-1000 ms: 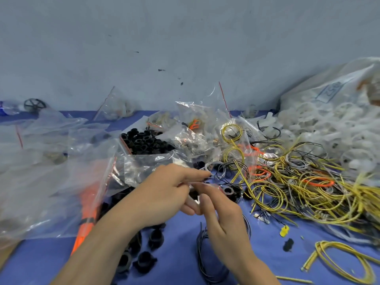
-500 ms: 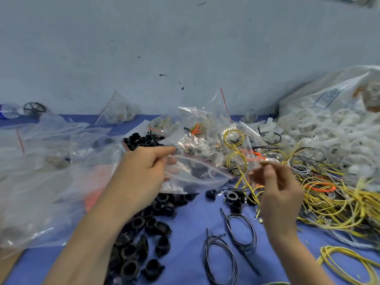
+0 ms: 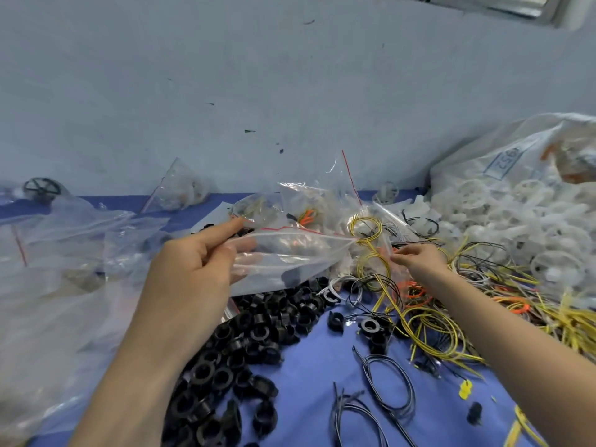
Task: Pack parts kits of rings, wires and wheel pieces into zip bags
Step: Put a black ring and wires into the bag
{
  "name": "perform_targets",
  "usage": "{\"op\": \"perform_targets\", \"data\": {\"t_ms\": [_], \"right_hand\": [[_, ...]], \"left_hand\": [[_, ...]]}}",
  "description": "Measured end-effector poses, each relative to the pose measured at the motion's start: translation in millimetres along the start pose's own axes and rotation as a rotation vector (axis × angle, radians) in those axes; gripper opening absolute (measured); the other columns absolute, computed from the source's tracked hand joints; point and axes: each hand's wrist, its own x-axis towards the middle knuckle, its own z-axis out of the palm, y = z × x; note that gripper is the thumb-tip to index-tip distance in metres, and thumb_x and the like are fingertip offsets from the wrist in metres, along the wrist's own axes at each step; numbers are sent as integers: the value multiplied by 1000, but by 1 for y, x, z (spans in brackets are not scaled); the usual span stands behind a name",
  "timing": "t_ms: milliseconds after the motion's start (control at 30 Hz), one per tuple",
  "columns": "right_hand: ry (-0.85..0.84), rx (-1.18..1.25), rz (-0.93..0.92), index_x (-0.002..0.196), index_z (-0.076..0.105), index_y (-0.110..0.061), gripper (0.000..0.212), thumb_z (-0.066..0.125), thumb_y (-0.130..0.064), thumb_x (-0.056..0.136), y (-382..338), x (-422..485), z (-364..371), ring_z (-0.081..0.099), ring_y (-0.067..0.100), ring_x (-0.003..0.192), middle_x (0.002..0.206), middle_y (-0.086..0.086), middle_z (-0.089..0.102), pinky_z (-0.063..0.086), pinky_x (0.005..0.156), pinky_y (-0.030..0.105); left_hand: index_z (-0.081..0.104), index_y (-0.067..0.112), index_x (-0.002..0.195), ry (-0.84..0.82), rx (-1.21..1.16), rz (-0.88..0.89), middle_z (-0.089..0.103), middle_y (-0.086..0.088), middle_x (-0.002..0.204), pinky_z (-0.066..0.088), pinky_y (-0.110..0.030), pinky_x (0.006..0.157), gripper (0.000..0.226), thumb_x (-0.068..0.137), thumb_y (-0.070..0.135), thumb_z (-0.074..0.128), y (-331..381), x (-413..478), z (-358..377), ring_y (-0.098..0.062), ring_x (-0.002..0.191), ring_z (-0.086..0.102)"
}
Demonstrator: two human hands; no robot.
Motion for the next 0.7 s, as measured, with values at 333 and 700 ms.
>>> {"op": "perform_targets", "data": {"t_ms": [333, 700], "right_hand": [[24, -47, -270, 106, 55, -5, 17, 48, -18, 98, -36, -14, -27, 52, 19, 85, 96, 8, 57, 40, 67, 26], [-119, -85, -322, 89, 50, -11, 8, 52, -14, 96, -104, -41, -79, 62, 23, 58, 79, 10, 66, 53, 52, 32]], "left_hand": [[65, 41, 97, -2, 3, -57, 75, 14, 87, 55, -13, 72, 41, 98, 5, 46, -6, 5, -5, 2, 88, 69], [69, 28, 100, -35, 27, -63, 73, 11, 88, 53, -10, 61, 28, 97, 5, 54, -9, 1, 14, 4, 74, 70]]}}
